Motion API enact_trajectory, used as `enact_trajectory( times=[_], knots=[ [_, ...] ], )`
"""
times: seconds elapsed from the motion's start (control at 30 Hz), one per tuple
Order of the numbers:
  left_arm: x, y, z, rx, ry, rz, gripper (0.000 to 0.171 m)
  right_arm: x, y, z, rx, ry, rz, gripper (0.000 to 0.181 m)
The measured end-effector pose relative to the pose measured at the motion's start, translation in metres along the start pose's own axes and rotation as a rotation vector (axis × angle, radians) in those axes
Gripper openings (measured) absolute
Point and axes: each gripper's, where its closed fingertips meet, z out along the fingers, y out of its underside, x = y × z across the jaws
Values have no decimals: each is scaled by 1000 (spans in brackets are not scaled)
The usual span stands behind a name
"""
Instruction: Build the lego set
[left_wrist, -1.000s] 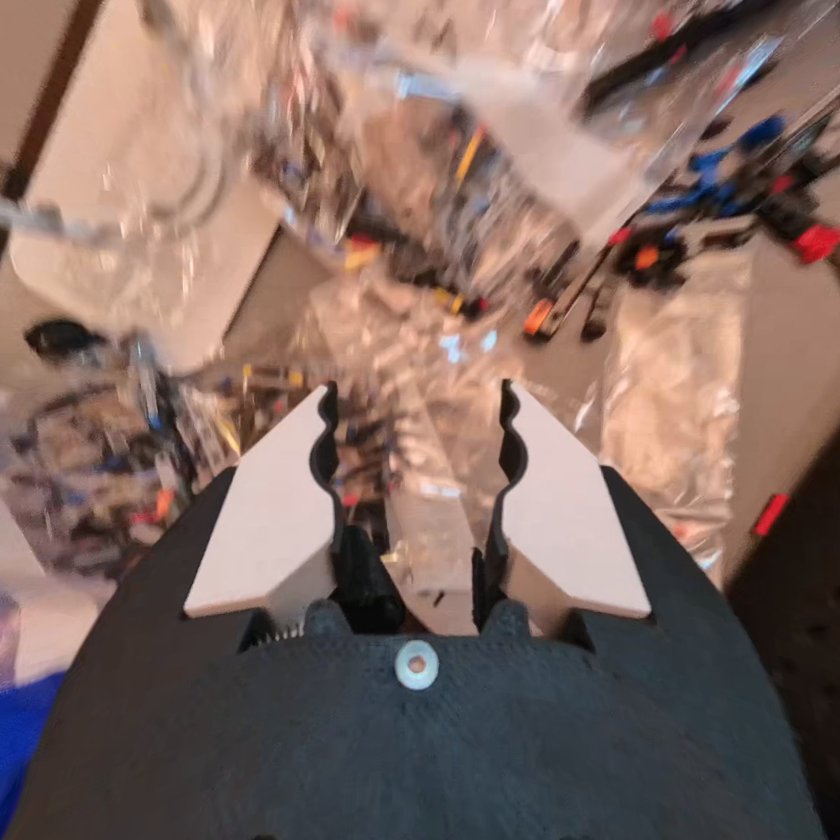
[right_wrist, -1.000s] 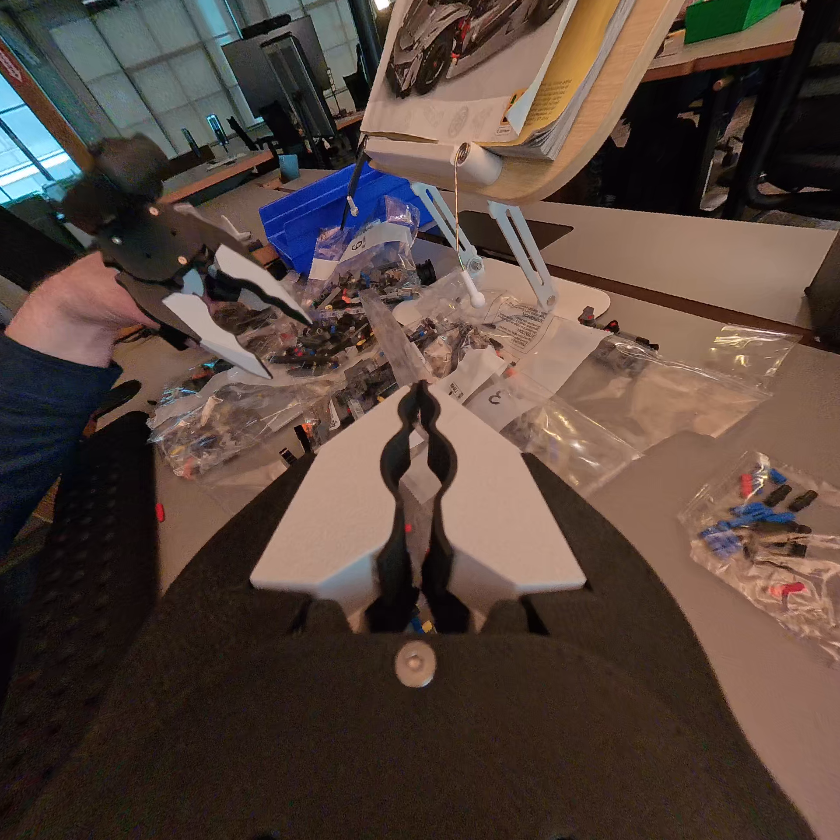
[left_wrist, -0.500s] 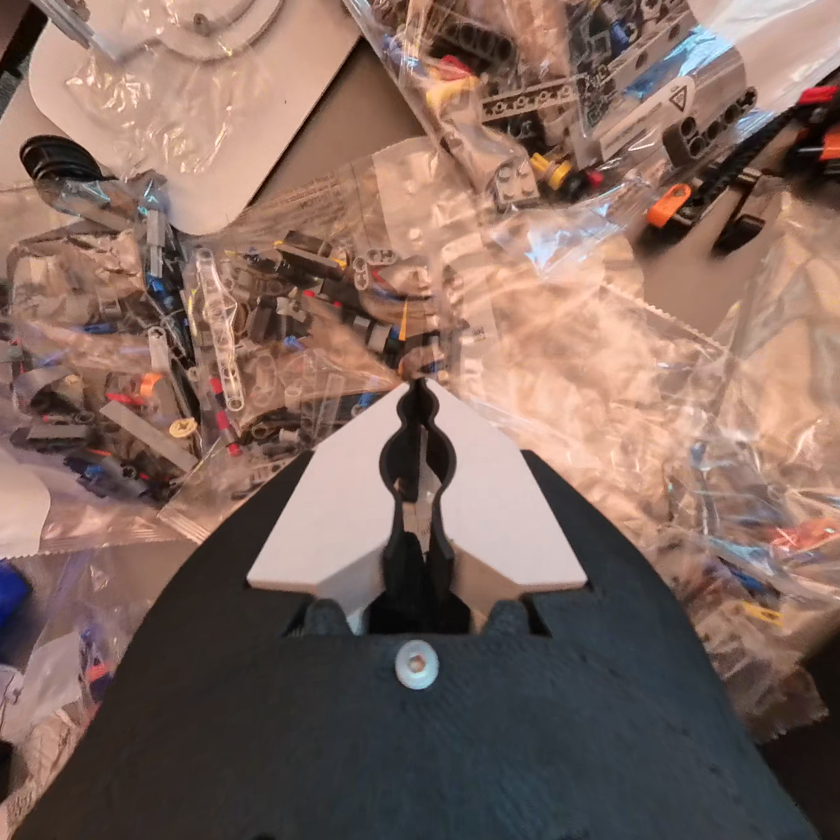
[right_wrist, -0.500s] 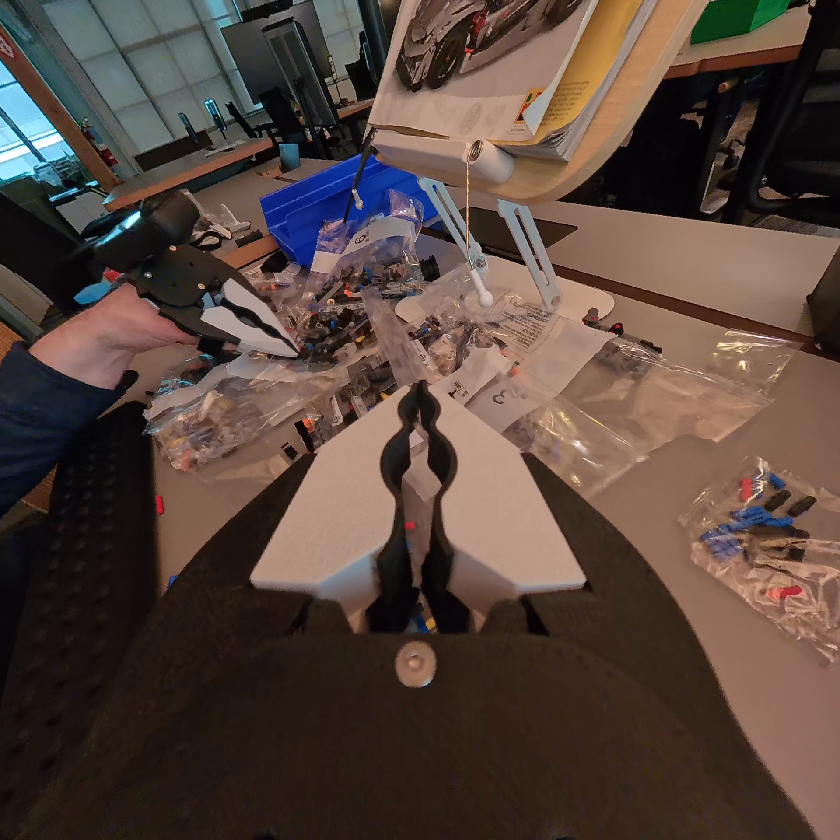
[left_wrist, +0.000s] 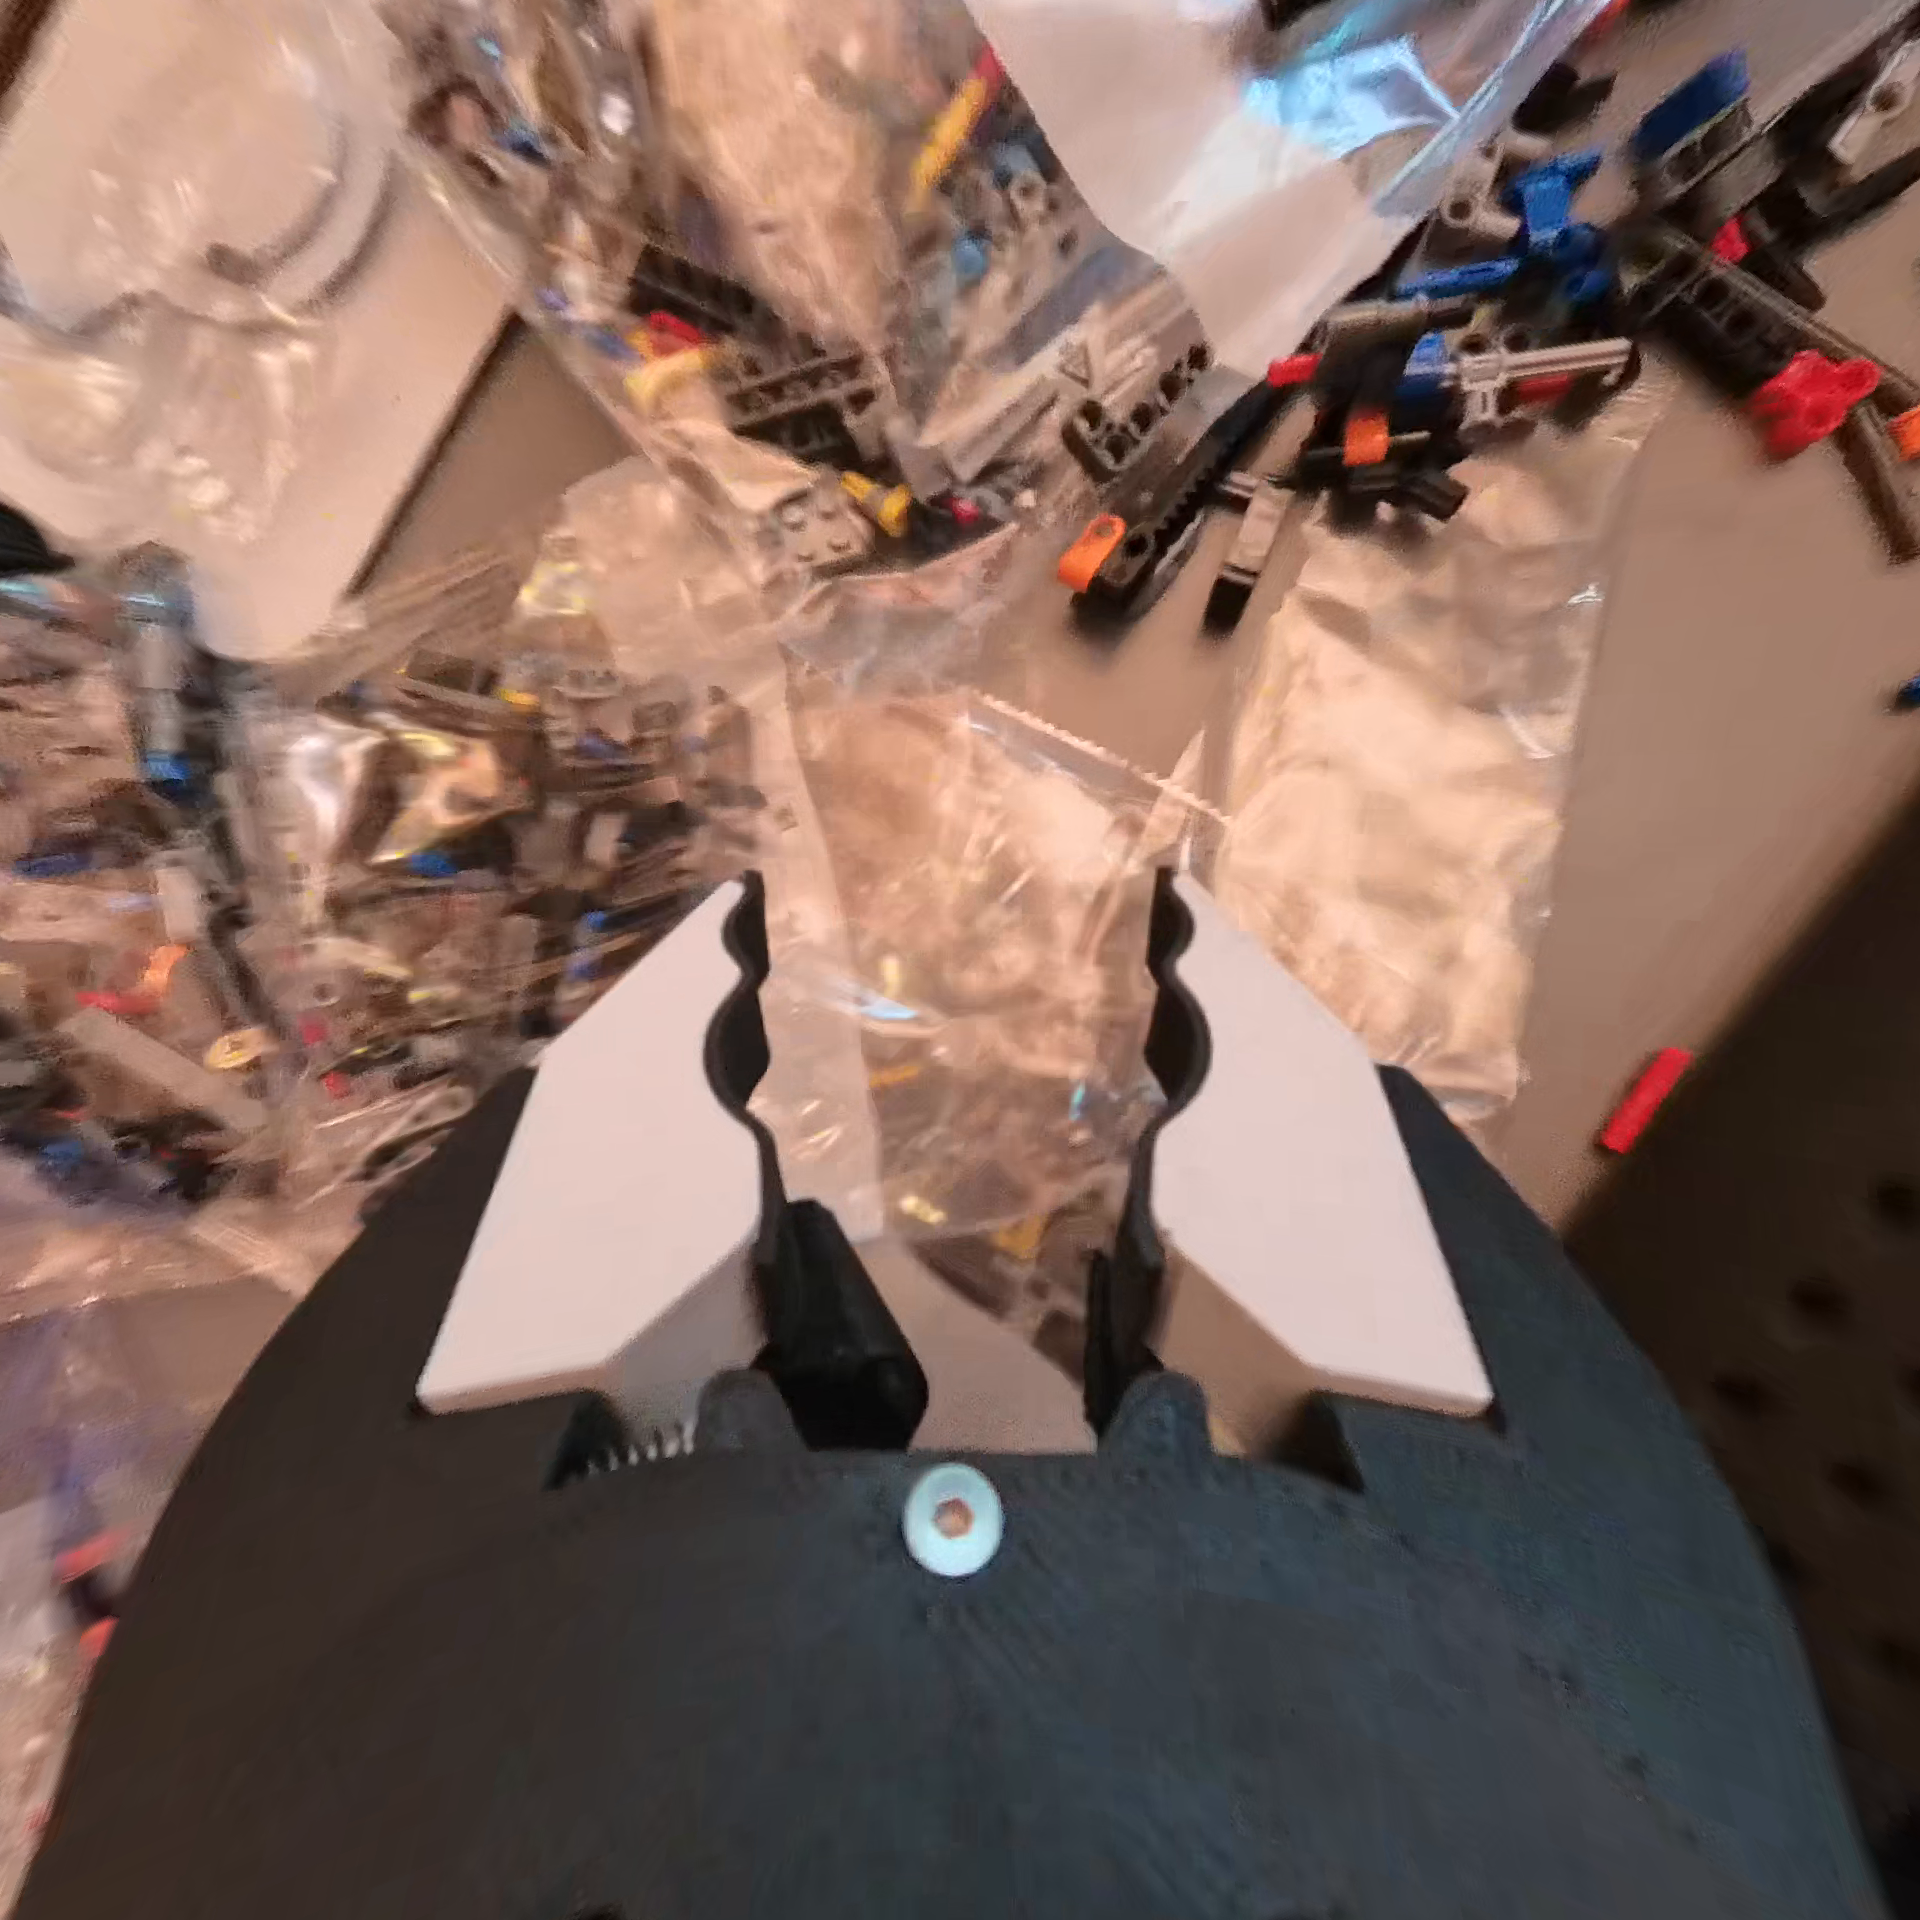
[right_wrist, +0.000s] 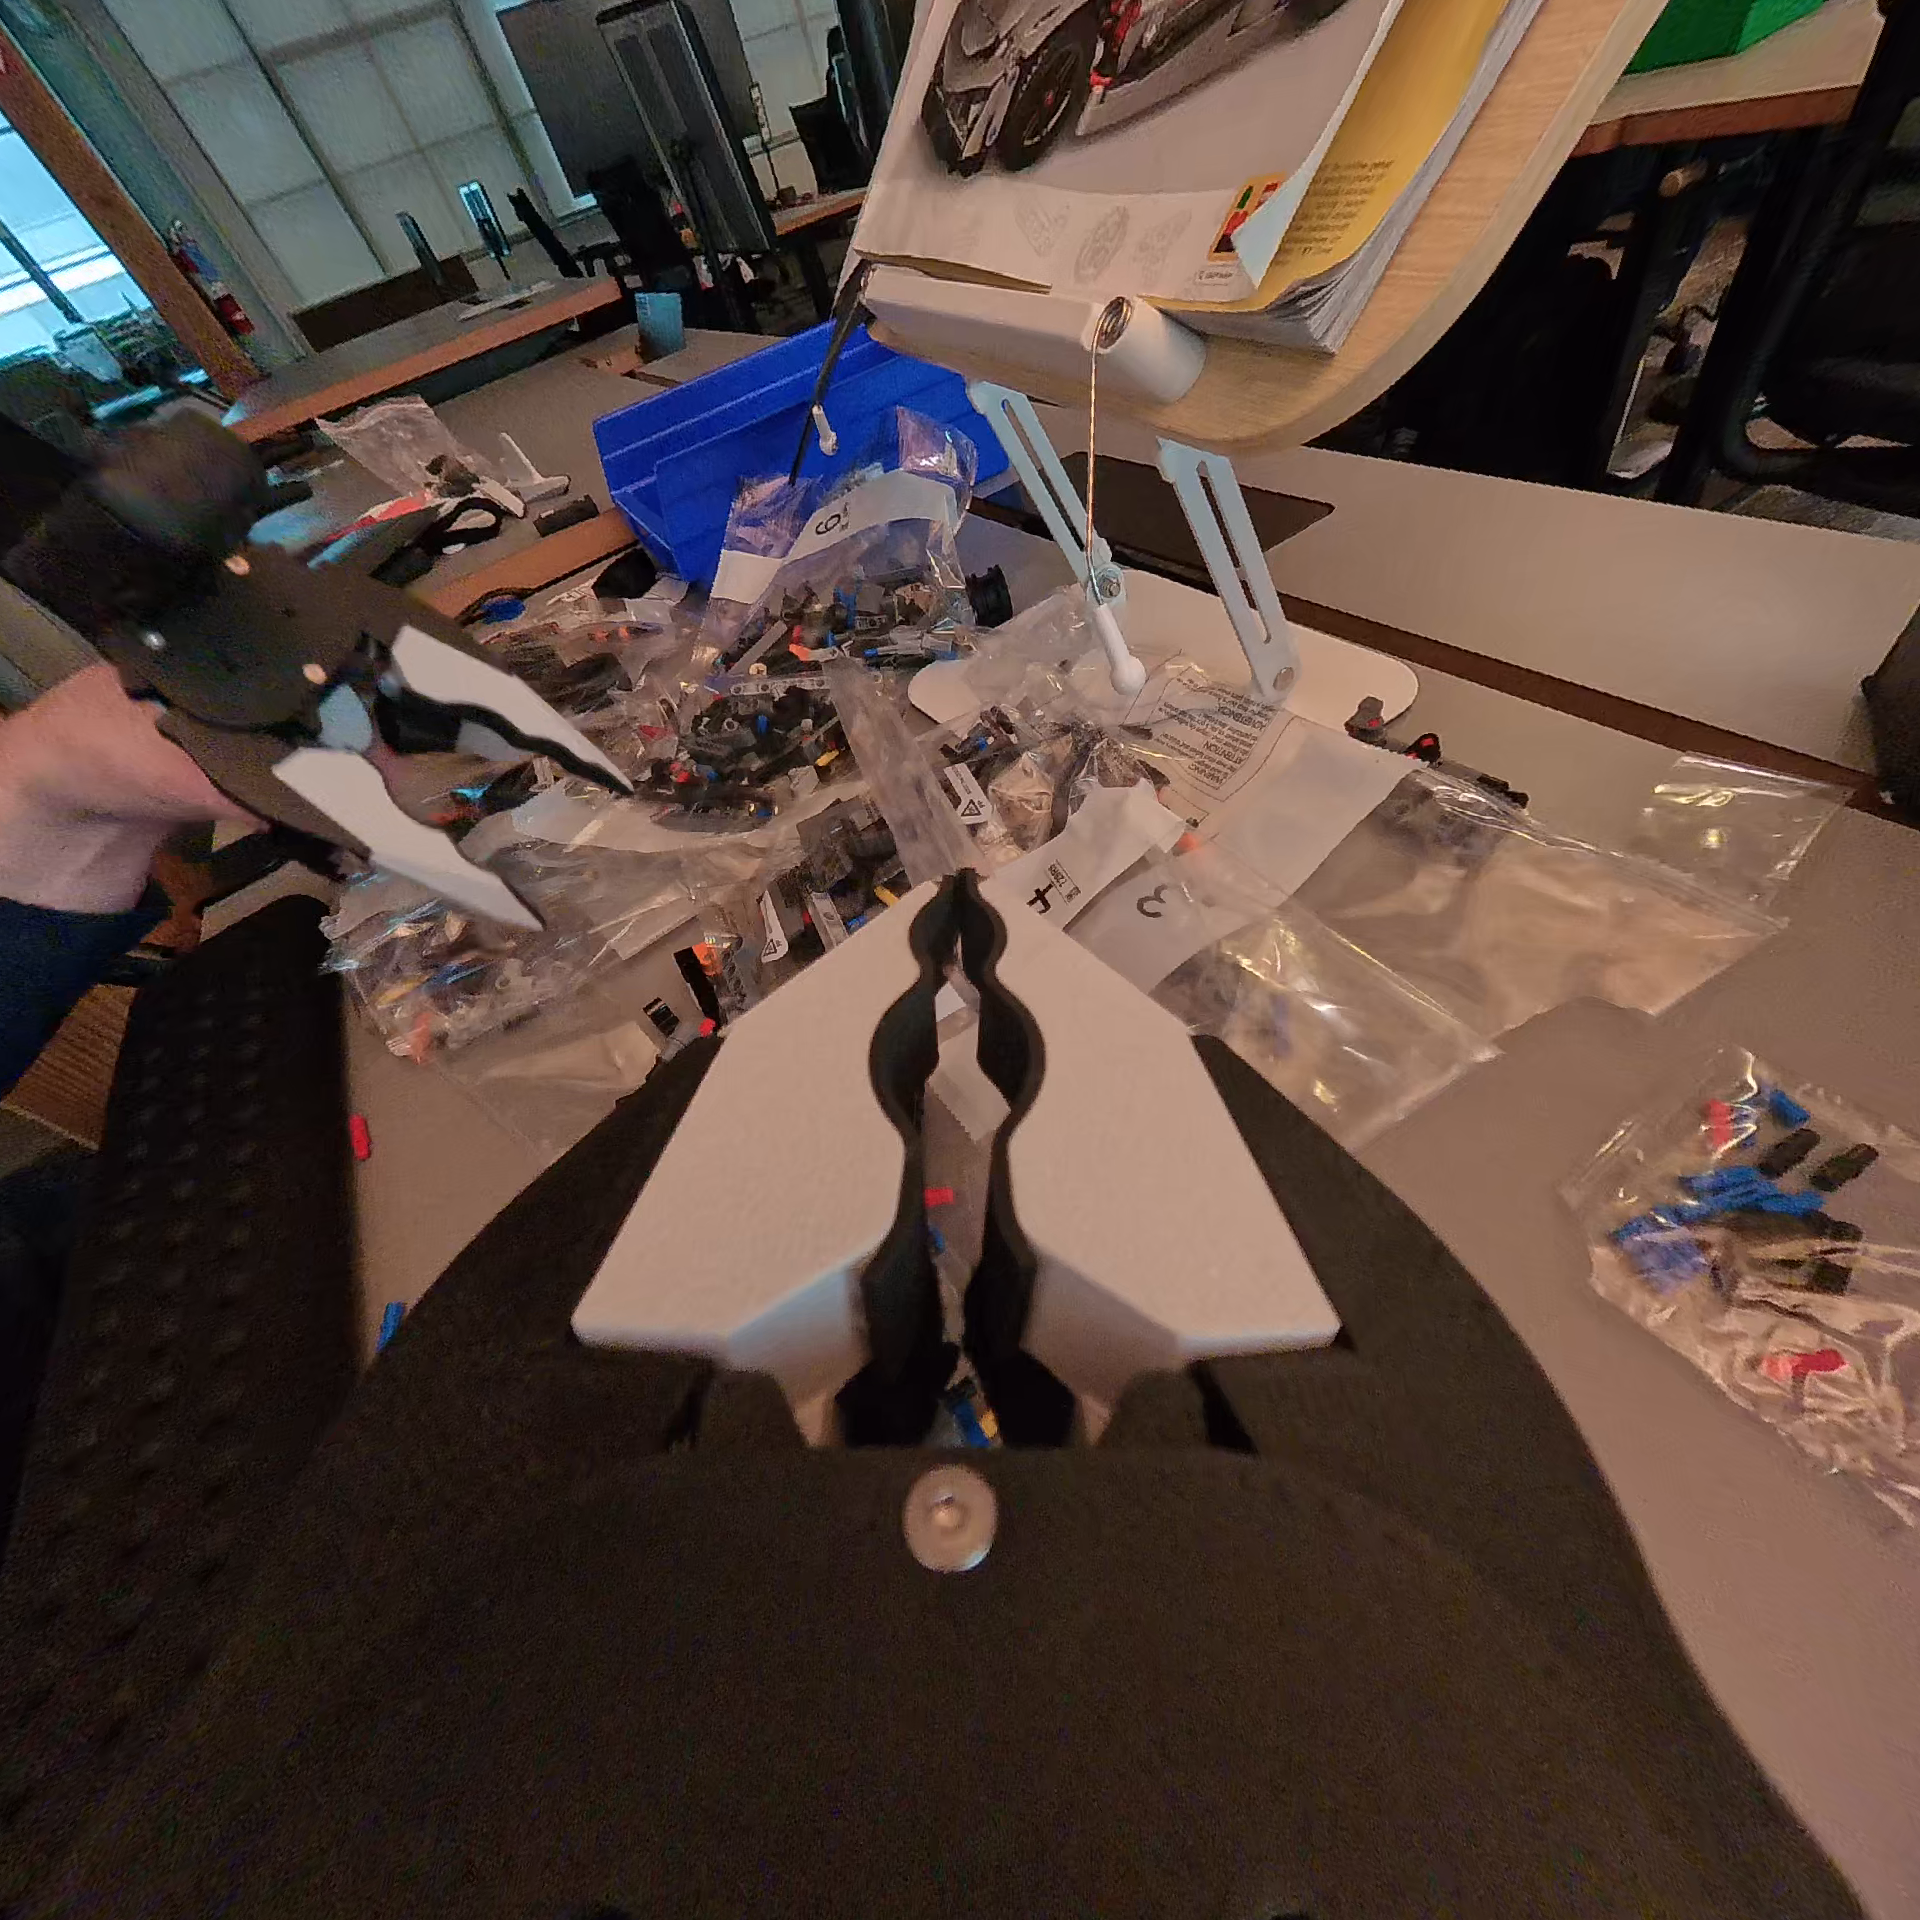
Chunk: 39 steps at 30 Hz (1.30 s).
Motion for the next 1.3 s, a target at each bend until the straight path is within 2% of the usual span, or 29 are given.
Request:
enact_trajectory(
  times=[0.07, 0.1, 0.17, 0.27, 0.37, 0.53, 0.67, 0.83, 1.23, 1.3],
  knots=[
    [5, 7, 17, -61, -14, 13, 67, -2, -1, 0, 0, -4, -5, 0],
    [0, 13, 23, -97, -62, 23, 53, -2, -1, 1, -2, -4, -8, 0],
    [-3, 12, 26, -73, -72, -9, 45, -3, -1, 0, 1, -6, -9, 0],
    [-9, 13, 23, -46, -91, -13, 19, -3, -3, -2, 10, -7, -7, 0],
    [-7, 10, 16, 10, -25, -57, 18, -3, -5, -4, 20, -7, -3, 0],
    [-6, 9, -1, 70, 49, -84, 4, -3, -6, -5, 26, -10, 1, 0],
    [-3, 22, -12, 65, 82, -65, 0, -3, -6, -4, 25, -10, 0, 0],
    [-7, 25, -32, 121, 77, -83, 0, -4, -5, -3, 17, -12, -2, 0],
    [-38, -11, -84, 332, 64, -105, 0, -5, -2, 1, 4, -9, -8, 0],
    [-42, -13, -87, 329, 50, -88, 0, -4, -2, 1, 5, -9, -7, 0]
  ],
)
